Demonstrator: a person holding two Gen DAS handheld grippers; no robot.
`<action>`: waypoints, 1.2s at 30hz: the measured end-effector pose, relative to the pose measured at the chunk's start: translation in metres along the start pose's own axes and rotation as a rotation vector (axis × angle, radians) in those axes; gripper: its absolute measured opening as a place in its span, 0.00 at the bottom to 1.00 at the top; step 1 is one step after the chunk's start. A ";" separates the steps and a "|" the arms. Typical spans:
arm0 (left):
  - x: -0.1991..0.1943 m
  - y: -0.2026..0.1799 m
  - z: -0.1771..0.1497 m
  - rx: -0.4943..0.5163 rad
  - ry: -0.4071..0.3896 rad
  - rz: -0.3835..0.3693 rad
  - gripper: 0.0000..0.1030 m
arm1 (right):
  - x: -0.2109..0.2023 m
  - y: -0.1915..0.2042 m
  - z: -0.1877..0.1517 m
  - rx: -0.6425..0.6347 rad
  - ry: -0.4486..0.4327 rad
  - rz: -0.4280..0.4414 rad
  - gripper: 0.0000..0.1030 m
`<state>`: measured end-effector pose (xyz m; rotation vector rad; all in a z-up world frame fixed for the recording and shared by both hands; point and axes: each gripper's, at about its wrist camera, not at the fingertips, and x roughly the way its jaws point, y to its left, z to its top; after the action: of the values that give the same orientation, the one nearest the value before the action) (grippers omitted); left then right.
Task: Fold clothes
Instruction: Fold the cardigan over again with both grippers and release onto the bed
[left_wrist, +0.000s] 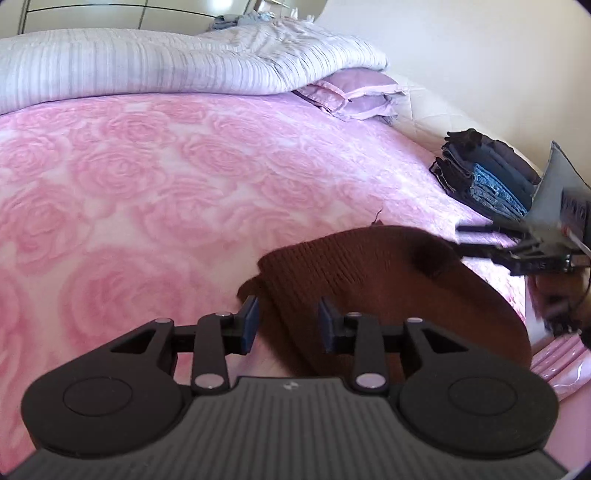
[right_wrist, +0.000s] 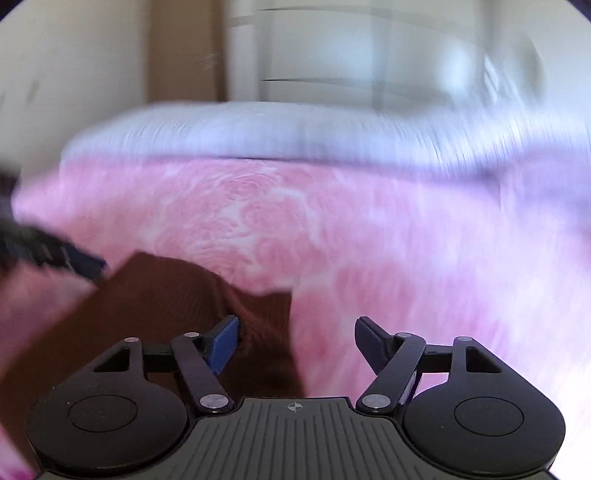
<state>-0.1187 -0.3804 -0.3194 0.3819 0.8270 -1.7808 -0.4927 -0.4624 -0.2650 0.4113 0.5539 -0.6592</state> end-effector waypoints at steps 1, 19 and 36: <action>0.007 0.000 0.001 -0.007 0.008 -0.011 0.28 | 0.002 -0.010 -0.004 0.079 0.022 0.045 0.71; 0.020 0.001 -0.004 -0.035 -0.001 0.053 0.17 | 0.023 -0.035 0.009 0.119 0.057 0.088 0.46; -0.064 -0.067 -0.034 0.197 -0.056 0.068 0.23 | -0.088 0.055 -0.051 -0.032 -0.086 0.016 0.31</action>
<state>-0.1615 -0.3006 -0.2803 0.4814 0.5941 -1.8062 -0.5314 -0.3553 -0.2419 0.3550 0.4787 -0.6490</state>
